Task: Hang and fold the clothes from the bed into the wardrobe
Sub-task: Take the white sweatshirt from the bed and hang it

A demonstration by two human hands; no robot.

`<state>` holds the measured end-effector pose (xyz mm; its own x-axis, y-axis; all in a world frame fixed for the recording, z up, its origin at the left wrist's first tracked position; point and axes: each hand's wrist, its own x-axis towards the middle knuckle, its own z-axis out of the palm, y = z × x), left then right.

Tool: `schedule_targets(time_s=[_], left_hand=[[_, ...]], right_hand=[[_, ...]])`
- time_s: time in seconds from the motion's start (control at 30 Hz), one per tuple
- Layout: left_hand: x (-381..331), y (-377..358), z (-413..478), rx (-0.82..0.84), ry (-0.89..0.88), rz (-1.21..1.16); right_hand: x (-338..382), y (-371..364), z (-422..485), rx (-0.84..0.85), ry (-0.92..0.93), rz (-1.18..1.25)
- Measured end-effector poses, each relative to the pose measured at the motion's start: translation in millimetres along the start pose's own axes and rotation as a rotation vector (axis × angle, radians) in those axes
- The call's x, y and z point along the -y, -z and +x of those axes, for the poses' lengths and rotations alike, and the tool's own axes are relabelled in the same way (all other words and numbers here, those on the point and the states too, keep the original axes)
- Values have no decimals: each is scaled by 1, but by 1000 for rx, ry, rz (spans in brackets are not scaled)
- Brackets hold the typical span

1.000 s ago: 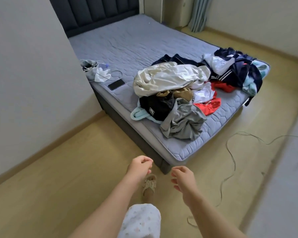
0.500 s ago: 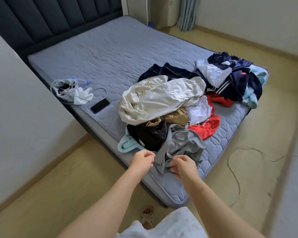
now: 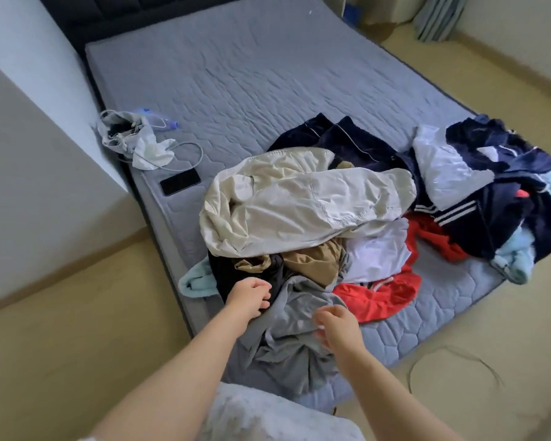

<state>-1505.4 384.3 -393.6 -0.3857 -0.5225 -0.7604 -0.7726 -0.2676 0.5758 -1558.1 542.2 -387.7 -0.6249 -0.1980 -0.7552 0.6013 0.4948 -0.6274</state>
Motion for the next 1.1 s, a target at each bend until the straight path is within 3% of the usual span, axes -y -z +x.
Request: schedule_targets(time_s=[0.37,0.53,0.6,0.77,0.97,1.1], left_hand=[[-30,-19,98,-281,321,-619],[-28,-3,137,-415,433,-771],[-26,2,147,-417,445,-720],[-26,4,146,-342,337,-679],[-13,12,80,-189,-54,-480],[-4,36,16,-95,-268,-209]], right_hand=[[28,8,93,116,-74,-169],[13,5,106,136,-106,-169],[3,6,106,129,-109,-180],[-9,1,93,126,-125,-164],[9,-19,62,110,-67,-122],[37,-38,26,77,69,-86]])
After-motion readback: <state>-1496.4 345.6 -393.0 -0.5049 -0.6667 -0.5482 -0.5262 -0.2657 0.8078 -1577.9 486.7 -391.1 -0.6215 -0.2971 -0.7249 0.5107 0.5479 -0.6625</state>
